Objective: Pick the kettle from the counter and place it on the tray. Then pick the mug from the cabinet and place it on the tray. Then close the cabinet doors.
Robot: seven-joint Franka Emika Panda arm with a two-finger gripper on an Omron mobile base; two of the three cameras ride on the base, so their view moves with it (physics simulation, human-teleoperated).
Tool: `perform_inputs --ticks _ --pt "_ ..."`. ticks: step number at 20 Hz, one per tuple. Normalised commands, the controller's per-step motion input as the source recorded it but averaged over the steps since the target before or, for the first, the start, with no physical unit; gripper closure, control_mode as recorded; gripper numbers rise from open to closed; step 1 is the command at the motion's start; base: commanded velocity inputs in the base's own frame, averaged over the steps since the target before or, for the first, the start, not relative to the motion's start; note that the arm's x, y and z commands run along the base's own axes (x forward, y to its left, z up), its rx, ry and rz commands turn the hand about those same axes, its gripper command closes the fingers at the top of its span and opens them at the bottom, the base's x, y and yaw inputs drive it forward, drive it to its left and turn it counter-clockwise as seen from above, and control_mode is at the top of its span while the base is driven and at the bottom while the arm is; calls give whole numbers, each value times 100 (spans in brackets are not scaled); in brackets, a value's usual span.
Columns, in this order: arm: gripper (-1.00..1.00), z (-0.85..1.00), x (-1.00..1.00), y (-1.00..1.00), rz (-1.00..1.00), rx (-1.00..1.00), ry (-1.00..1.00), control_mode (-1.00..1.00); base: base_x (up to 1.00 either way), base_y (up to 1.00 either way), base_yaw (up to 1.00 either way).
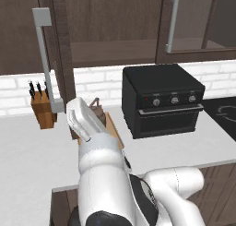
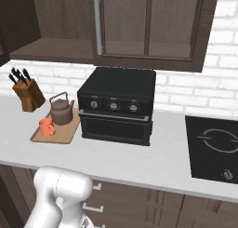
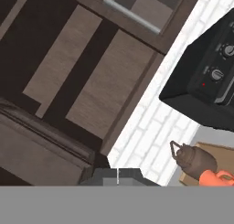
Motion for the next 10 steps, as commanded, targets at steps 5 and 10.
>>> perform_inputs --ticks 5,10 --pt "100 -32 -2 65 -9 0 -1 -100 0 0 0" --pt "100 -17 0 61 -13 0 -4 -100 0 0 0"
